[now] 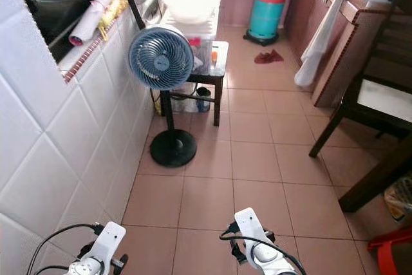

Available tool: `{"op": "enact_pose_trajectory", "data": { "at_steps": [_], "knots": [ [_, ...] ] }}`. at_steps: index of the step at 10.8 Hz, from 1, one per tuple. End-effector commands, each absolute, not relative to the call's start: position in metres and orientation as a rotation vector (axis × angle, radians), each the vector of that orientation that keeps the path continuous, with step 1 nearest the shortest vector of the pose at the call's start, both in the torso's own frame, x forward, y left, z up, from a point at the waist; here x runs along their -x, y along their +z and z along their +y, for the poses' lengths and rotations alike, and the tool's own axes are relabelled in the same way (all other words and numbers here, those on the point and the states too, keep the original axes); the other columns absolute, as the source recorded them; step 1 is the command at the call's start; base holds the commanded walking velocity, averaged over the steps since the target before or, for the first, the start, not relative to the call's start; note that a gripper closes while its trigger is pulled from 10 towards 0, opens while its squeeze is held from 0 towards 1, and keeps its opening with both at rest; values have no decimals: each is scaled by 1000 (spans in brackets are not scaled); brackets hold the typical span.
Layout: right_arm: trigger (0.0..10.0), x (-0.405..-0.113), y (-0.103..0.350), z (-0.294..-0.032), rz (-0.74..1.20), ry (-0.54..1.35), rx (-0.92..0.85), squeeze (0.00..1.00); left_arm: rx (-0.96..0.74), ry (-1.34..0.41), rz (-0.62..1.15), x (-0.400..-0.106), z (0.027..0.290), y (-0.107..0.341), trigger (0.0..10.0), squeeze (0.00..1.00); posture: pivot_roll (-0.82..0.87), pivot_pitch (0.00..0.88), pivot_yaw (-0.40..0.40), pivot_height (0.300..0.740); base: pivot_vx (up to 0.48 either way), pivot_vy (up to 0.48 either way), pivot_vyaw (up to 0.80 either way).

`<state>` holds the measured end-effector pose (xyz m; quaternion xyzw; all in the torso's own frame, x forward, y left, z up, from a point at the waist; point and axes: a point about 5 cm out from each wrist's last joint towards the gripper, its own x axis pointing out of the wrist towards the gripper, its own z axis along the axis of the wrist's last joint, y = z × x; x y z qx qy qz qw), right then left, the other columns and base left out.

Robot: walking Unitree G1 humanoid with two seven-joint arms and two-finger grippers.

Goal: Setting the table

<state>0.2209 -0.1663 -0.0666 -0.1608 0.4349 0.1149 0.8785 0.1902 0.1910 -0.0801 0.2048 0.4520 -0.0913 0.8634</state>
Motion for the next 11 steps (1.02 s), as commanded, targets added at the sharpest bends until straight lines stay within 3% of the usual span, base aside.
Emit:
{"op": "enact_pose_trajectory", "data": {
  "at_steps": [1,6,8,11],
  "knots": [
    [10000,-221,-67,-168,915,239,341,0,-429,-209,952,-190,190,-81,10000,0,-21,0,2,740,270,0,-656],
    [10000,-221,-66,-167,916,232,322,0,-432,-209,951,-190,190,-80,10000,0,-23,0,5,740,283,0,-121],
    [10000,-219,-68,-167,926,170,214,0,-445,-185,948,-191,192,-80,10000,0,-24,0,9,740,0,0,0],
    [10000,-215,-71,-164,934,65,18,0,-266,4,960,-186,197,-82,10000,0,-24,0,19,740,0,0,0]
  ]
}}
